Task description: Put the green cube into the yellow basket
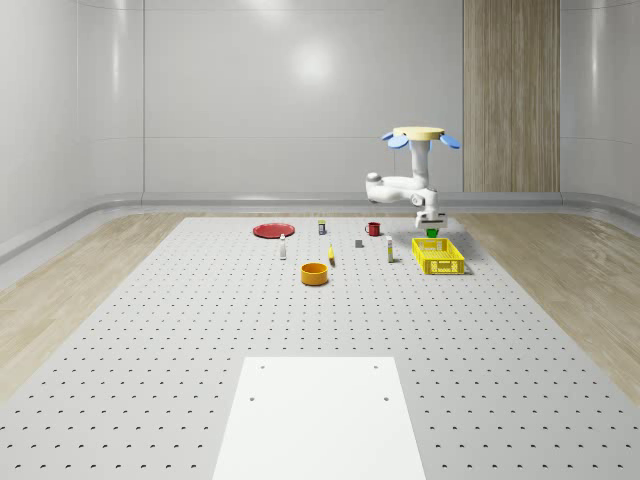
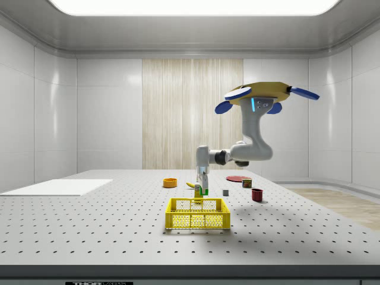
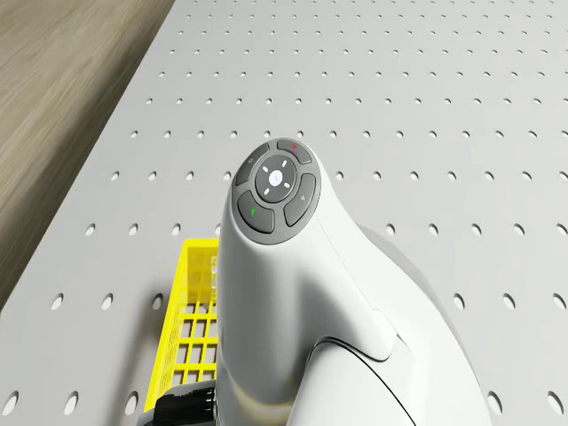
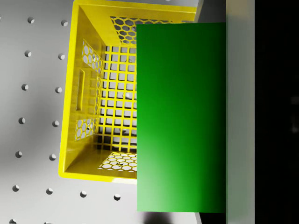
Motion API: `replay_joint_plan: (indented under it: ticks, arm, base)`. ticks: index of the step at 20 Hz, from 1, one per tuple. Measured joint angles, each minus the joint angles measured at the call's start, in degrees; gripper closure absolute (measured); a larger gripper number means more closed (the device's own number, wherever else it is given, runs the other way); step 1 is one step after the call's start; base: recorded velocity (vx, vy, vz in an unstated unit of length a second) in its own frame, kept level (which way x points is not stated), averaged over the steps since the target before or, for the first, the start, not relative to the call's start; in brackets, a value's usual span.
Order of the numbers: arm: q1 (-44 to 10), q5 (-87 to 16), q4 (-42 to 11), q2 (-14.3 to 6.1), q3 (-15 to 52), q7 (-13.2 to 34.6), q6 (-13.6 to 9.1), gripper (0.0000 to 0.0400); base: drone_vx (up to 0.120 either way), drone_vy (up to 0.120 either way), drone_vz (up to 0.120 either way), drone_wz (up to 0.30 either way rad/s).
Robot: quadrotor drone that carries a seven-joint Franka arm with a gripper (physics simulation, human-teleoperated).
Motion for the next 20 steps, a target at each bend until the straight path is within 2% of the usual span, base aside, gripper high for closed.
replay_joint_plan:
  ticks: [7,12,15,20]
  arm:
    - [-0.1,0.2,0.0,-0.5,0.1,0.1,0.5,0.0150]
    - [-0.1,0.3,0.0,-0.8,0.1,0.1,0.8,0.0150]
    - [-0.2,0.4,0.0,-1.0,0.1,0.1,1.0,0.0150]
    - [-0.2,-0.9,0.2,-1.4,-1.3,-0.3,1.7,0.0150]
  base:
    - [0.120,0.000,-0.120,0.000]
    - [0.008,0.000,-0.088,0.000]
    - [0.000,0.093,-0.120,0.000]
    - [0.000,0.000,-0.008,0.000]
